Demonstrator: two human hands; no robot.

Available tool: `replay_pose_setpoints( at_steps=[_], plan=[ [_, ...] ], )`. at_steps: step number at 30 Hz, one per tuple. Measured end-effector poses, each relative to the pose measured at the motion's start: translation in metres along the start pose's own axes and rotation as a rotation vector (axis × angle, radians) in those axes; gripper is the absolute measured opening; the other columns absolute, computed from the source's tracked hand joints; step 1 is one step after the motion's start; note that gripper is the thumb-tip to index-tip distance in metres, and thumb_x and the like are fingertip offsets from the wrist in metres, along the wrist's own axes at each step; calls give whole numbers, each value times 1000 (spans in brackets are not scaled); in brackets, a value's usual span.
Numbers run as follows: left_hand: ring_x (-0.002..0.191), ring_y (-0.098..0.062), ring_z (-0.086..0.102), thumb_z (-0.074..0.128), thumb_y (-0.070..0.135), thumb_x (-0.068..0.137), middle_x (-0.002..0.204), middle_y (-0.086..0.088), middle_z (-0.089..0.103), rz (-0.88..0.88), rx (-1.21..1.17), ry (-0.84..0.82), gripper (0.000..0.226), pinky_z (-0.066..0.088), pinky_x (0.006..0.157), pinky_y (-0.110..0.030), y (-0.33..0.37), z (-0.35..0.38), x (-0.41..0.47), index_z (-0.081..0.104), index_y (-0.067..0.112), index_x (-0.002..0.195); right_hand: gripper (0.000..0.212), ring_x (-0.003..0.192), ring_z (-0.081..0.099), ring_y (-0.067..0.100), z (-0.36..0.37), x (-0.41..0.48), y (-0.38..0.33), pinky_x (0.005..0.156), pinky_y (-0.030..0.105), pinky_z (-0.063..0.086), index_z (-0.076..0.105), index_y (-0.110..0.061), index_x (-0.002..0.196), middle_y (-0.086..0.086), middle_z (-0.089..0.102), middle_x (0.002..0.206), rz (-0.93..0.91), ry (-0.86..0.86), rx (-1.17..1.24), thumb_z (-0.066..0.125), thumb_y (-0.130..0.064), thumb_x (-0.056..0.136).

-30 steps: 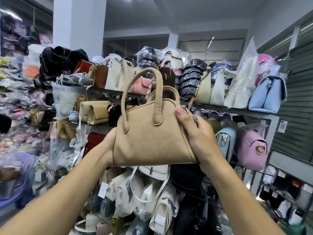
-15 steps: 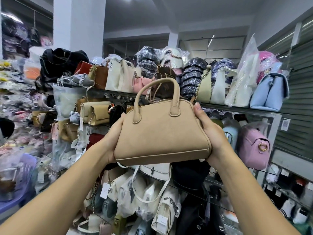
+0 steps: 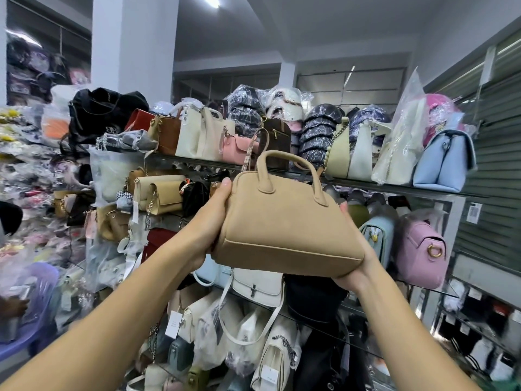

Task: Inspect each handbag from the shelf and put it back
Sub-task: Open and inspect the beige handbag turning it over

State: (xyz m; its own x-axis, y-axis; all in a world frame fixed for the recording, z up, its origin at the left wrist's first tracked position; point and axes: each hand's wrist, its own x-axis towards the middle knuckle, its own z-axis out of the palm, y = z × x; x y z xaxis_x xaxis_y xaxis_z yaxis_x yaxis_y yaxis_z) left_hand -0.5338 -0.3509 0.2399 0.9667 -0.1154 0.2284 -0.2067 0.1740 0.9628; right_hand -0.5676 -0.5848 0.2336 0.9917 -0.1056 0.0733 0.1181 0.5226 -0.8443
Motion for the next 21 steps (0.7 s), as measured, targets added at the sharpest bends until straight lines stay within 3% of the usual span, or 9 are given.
replay_pose_setpoints(
  at_steps=[3,5,7,10,14,17,19,21],
  plan=[
    [113,-25,69,54,91,57,113,-1,77,12,29,14,86,45,111,-47,0,3,-1,76,30,113,53,55,72,16,-4,1,5,45,27,57,77,-22,76,-4,76,70,25,51,28,51,-62,97],
    [112,-24,69,51,95,51,112,0,77,27,74,41,94,45,110,-47,0,6,-2,76,28,112,59,51,71,15,-8,3,6,42,26,54,78,-20,66,-4,74,65,23,53,30,51,-61,98],
    [109,-22,69,48,94,60,111,1,77,33,115,57,88,47,108,-45,1,8,-5,75,25,108,62,50,70,16,-10,5,6,41,26,54,79,-20,62,-4,74,64,31,48,38,51,-62,97],
    [108,-21,69,43,82,86,109,0,76,51,147,72,65,48,108,-43,1,12,-7,74,26,96,49,52,71,16,-11,5,5,42,28,55,73,-22,83,-4,74,66,25,45,13,51,-64,95],
    [109,-21,70,47,86,75,109,1,77,34,118,44,72,47,109,-44,-2,8,-4,77,27,103,51,54,72,18,-15,8,6,43,29,57,74,-20,84,-2,76,70,19,9,2,51,-65,94],
    [110,-22,70,48,83,79,112,1,77,10,69,-2,68,47,107,-43,-8,2,-3,76,32,113,52,71,76,17,-15,8,6,55,28,61,76,-22,99,0,80,90,-28,-22,-44,49,-66,93],
    [104,-20,72,44,77,89,112,0,77,-25,52,-4,62,51,97,-37,-12,-2,2,73,31,119,53,85,76,18,-15,11,8,67,29,62,76,-21,107,2,79,104,-78,-4,-60,55,-65,86],
    [85,-16,74,36,65,100,100,1,79,-53,29,-2,57,54,74,-26,-19,-5,6,72,25,118,54,92,73,20,-15,13,11,79,34,59,78,-20,103,4,79,105,-156,10,-74,63,-65,77]
  ],
)
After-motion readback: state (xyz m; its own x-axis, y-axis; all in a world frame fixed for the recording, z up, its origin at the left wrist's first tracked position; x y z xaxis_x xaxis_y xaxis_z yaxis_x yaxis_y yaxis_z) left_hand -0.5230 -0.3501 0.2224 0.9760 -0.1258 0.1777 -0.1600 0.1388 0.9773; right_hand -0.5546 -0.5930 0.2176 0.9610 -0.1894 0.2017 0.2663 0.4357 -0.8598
